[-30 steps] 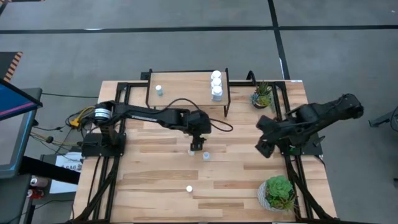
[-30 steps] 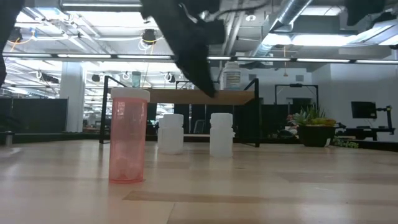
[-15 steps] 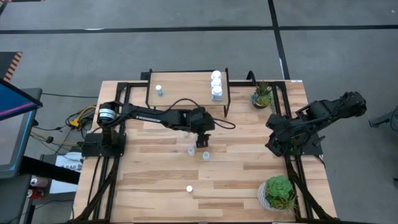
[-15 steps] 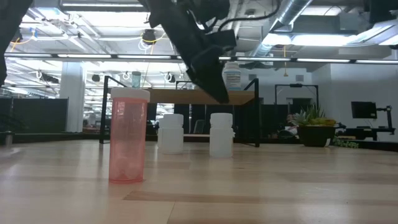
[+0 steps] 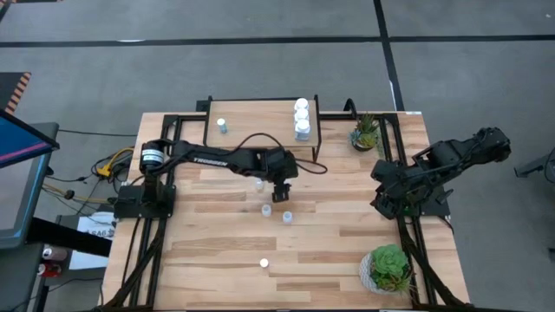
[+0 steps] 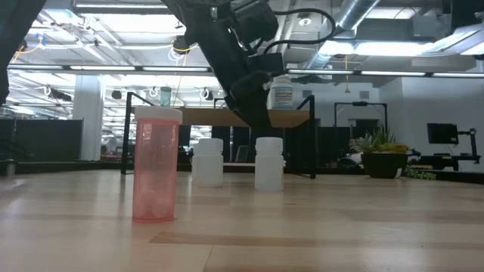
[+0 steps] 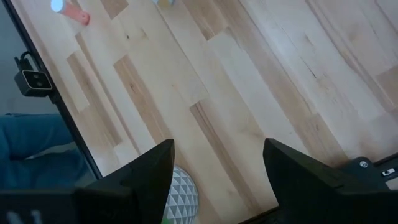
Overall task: Pick and place medicine bottles onto shelf by color
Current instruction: Put the yellow pill bottle on the shelf
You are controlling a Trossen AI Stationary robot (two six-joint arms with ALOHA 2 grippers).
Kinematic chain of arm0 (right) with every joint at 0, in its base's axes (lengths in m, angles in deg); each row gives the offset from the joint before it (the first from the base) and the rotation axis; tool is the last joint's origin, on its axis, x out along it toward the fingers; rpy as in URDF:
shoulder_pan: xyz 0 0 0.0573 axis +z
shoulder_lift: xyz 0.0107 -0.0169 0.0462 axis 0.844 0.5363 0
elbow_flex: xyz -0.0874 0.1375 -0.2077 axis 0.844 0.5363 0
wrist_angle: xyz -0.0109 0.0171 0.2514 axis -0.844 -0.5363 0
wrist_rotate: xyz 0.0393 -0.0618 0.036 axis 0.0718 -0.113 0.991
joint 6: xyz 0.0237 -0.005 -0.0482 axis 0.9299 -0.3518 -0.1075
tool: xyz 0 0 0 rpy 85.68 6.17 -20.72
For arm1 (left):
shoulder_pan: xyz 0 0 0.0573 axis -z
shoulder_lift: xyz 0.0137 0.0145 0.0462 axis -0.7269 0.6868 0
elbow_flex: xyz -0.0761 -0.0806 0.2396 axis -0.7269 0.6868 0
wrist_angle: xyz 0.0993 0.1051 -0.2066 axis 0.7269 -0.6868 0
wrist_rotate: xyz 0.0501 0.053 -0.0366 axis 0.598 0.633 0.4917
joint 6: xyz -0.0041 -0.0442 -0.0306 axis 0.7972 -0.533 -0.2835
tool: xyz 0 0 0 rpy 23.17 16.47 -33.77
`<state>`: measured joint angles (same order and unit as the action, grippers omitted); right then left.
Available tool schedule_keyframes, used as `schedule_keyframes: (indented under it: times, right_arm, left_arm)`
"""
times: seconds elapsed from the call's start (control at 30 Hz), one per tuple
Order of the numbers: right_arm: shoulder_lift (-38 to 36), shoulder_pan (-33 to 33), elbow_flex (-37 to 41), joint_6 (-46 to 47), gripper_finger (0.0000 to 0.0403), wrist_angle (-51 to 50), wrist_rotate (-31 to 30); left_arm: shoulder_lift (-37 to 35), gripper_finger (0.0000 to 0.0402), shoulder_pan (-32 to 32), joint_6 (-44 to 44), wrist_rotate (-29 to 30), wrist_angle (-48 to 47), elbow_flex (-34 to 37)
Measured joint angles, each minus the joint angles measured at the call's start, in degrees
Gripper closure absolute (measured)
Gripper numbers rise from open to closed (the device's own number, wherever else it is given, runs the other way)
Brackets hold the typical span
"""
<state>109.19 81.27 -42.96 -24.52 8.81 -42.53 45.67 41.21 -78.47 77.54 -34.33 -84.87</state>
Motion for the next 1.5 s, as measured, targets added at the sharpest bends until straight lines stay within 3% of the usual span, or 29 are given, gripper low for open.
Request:
schedule_keyframes:
  times: [0.13,0.9,1.5]
  right_arm:
    - [0.0,0.0,0.0,0.0,0.0132,0.0,0.0]
    - [0.0,-0.1,0.0,0.0,0.0132,0.0,0.0]
    - [0.0,0.0,0.0,0.6,0.0132,0.0,0.1]
  left_arm:
    - [0.0,0.0168,-0.4,0.0,-3.4,-0.2,0.0]
    - [0.0,0.0168,-0.7,2.2,-7.3,-0.5,0.2]
    - [3.7,0.0168,-1.0,2.6,-5.8,0.1,0.3]
